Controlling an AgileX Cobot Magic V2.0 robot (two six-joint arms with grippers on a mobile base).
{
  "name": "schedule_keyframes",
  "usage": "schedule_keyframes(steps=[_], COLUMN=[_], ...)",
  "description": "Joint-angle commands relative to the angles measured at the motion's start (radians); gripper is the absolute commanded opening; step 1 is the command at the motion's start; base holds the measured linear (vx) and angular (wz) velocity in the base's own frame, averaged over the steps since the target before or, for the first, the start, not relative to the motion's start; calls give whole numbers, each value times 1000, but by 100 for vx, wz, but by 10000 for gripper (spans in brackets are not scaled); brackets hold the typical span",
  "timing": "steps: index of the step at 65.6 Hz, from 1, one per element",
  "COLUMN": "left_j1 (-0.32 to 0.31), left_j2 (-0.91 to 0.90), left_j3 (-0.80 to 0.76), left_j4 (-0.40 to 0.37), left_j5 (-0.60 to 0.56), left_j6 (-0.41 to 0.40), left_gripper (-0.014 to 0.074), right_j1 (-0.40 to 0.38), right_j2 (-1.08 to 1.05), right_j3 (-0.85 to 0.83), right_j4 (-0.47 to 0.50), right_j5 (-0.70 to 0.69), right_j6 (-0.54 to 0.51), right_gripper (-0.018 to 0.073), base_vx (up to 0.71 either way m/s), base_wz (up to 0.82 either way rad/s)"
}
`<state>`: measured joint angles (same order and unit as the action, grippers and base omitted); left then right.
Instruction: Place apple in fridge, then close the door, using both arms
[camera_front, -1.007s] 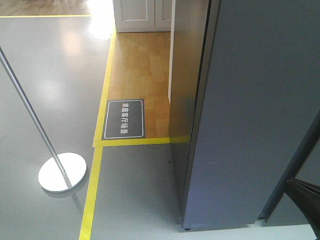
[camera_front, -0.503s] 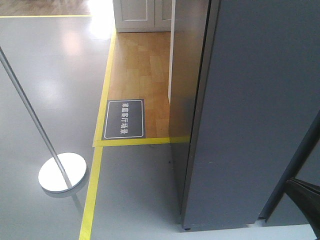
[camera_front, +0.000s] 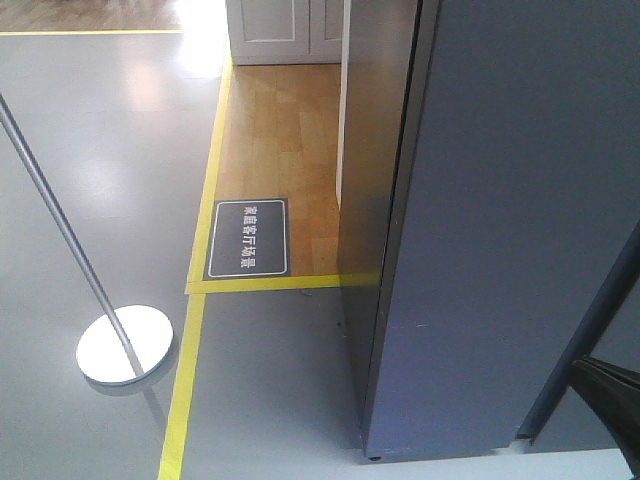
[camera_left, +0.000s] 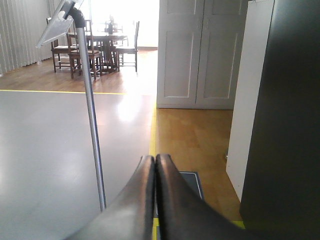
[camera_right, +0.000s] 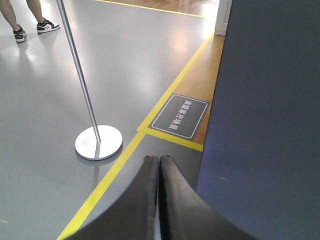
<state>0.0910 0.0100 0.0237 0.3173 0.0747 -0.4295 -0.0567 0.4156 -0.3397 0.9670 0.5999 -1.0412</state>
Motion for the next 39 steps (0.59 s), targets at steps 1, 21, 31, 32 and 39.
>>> schedule_keyframes(steps=[1, 21, 31, 32, 39], left_j1=[-1, -1, -1, -1, -1], left_j2=[12, 12, 12, 12, 12], left_j3=[-16, -16, -16, -16, -16], left_j4=[18, 15, -8, -18, -123], left_j5=[-60, -60, -60, -60, -60], left_j6=[-31, -31, -31, -31, -31], left_gripper=[-6, -6, -6, -6, -6], right_j1=[-3, -3, -3, -3, -3], right_j2=[5, 5, 5, 5, 5], right_j3=[-28, -28, -28, -28, -28], right_j4=[36, 36, 36, 36, 36], right_j5=[-31, -31, -31, -31, -31], right_j6=[-11, -11, -11, -11, -11], right_gripper=[-6, -6, -6, -6, -6], base_vx=[0, 0, 0, 0, 0], base_wz=[0, 0, 0, 0, 0])
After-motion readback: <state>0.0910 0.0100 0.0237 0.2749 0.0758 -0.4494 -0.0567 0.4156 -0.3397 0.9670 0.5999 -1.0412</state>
